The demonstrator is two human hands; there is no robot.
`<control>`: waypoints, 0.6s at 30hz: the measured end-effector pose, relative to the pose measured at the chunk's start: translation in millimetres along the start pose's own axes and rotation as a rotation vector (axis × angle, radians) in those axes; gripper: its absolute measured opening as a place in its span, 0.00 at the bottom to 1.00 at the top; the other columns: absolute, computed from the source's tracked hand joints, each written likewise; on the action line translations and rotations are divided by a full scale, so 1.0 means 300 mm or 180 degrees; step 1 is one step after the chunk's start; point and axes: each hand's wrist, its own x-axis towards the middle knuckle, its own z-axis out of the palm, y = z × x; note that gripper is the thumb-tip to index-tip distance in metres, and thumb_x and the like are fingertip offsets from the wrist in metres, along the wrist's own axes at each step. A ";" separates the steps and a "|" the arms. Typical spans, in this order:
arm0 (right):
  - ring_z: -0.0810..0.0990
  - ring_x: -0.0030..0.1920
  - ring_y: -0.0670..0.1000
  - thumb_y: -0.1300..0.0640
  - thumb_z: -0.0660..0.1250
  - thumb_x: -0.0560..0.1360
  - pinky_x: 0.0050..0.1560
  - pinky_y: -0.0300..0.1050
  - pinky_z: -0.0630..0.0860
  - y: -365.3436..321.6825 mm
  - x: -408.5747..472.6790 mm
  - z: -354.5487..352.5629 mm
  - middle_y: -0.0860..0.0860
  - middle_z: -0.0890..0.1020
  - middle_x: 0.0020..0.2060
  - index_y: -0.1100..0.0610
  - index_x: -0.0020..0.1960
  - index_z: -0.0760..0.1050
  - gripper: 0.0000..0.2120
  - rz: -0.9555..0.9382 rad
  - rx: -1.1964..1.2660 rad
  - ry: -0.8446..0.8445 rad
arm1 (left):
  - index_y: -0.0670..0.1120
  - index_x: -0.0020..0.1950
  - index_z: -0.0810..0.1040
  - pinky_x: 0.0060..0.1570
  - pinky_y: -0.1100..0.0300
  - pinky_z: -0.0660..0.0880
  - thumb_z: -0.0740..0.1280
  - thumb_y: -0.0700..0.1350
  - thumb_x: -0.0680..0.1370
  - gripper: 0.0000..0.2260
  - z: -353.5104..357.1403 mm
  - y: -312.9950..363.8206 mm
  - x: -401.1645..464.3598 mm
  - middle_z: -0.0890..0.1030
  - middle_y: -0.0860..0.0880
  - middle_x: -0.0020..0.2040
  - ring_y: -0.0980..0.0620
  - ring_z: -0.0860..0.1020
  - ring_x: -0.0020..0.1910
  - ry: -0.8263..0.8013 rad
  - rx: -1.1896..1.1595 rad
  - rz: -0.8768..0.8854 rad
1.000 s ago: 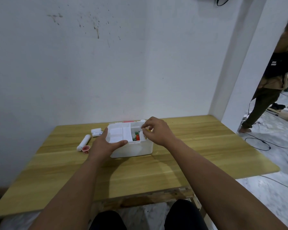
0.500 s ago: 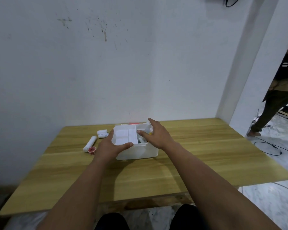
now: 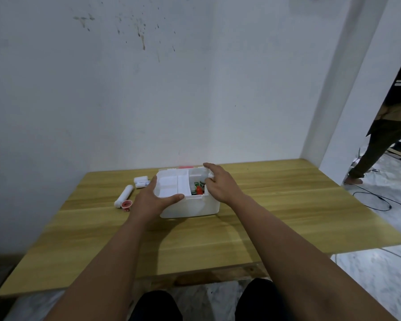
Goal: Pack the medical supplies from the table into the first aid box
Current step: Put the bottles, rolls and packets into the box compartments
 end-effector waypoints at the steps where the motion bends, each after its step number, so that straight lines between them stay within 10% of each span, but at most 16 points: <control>1: 0.66 0.76 0.54 0.58 0.61 0.80 0.74 0.47 0.64 -0.001 -0.002 0.004 0.54 0.68 0.77 0.55 0.79 0.64 0.27 0.0002 0.0004 0.0008 | 0.53 0.81 0.57 0.61 0.48 0.72 0.76 0.67 0.65 0.51 0.000 -0.002 0.001 0.67 0.48 0.78 0.44 0.67 0.74 -0.0001 0.0004 -0.0013; 18: 0.62 0.78 0.52 0.32 0.62 0.77 0.75 0.53 0.65 0.005 -0.001 0.060 0.50 0.66 0.78 0.51 0.80 0.61 0.38 0.0033 -0.0229 0.0313 | 0.54 0.82 0.56 0.60 0.48 0.73 0.75 0.70 0.63 0.53 0.010 -0.024 0.021 0.67 0.49 0.78 0.44 0.67 0.73 -0.0005 0.0020 -0.0018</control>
